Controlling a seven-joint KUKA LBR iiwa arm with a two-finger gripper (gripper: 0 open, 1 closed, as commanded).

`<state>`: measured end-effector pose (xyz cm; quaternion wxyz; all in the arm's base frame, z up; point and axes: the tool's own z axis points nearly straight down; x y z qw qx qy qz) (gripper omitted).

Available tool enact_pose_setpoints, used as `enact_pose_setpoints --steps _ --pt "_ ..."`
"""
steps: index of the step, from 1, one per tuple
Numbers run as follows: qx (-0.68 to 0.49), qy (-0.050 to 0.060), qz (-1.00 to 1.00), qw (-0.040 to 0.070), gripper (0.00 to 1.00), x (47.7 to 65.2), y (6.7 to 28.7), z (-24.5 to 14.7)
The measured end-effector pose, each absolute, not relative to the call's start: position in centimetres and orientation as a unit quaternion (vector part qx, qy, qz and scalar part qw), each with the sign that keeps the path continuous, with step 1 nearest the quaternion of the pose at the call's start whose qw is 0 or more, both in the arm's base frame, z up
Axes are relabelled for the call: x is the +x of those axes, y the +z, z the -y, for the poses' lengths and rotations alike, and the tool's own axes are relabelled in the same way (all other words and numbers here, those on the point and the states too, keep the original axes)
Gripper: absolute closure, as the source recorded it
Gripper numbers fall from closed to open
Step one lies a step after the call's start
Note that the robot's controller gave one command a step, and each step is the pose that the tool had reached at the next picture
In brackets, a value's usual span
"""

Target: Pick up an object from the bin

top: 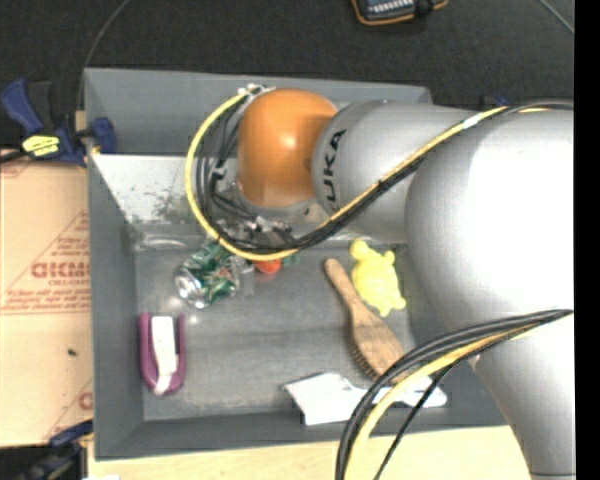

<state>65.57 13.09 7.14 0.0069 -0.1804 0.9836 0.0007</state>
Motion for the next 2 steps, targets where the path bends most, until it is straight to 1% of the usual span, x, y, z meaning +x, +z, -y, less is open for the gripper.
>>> enact_pose_setpoints --steps 1,2 --pt "-0.179 0.001 -0.984 0.007 1.0 65.56 7.14 -13.12" --pt "-0.179 0.001 -0.984 0.008 1.0 65.55 7.66 -13.11"
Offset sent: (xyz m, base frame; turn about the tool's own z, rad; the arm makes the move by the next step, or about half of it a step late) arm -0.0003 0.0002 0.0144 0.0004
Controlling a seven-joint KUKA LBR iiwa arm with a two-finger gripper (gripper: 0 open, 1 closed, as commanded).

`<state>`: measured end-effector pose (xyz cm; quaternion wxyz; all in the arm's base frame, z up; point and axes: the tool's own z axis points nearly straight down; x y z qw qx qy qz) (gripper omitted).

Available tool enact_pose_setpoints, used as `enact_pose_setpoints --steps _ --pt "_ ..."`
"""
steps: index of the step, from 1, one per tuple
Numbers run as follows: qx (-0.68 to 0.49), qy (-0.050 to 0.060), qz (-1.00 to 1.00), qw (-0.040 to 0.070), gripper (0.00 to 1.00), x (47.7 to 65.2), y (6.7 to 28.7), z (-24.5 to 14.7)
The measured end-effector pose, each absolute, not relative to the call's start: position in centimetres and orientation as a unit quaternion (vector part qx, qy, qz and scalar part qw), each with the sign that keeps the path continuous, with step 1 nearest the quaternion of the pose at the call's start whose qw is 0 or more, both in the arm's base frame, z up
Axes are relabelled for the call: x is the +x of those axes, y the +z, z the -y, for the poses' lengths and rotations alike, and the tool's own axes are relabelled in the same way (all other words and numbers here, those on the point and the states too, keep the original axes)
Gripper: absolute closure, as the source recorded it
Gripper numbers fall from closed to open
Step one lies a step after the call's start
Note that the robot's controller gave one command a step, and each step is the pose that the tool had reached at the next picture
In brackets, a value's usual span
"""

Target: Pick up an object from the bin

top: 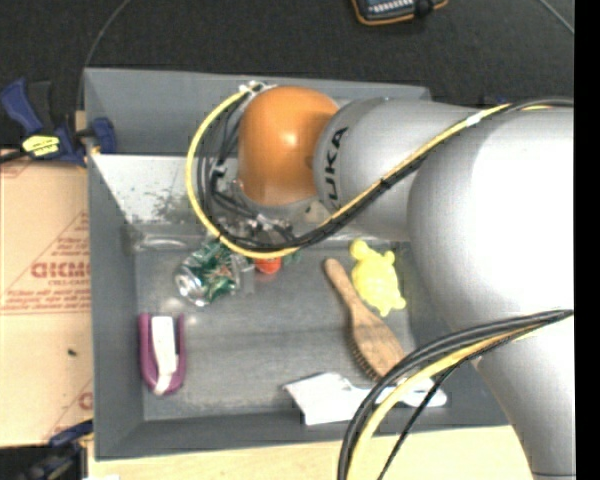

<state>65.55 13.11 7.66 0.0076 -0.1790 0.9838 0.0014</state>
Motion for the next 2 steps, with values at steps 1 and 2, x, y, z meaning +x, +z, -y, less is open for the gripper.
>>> enact_pose_setpoints --steps 1,2 --pt "-0.178 0.002 -0.984 0.007 1.0 65.5 9.6 -13.1" --pt "-0.177 0.002 -0.984 0.01 1.0 65.7 11.7 -13.0"
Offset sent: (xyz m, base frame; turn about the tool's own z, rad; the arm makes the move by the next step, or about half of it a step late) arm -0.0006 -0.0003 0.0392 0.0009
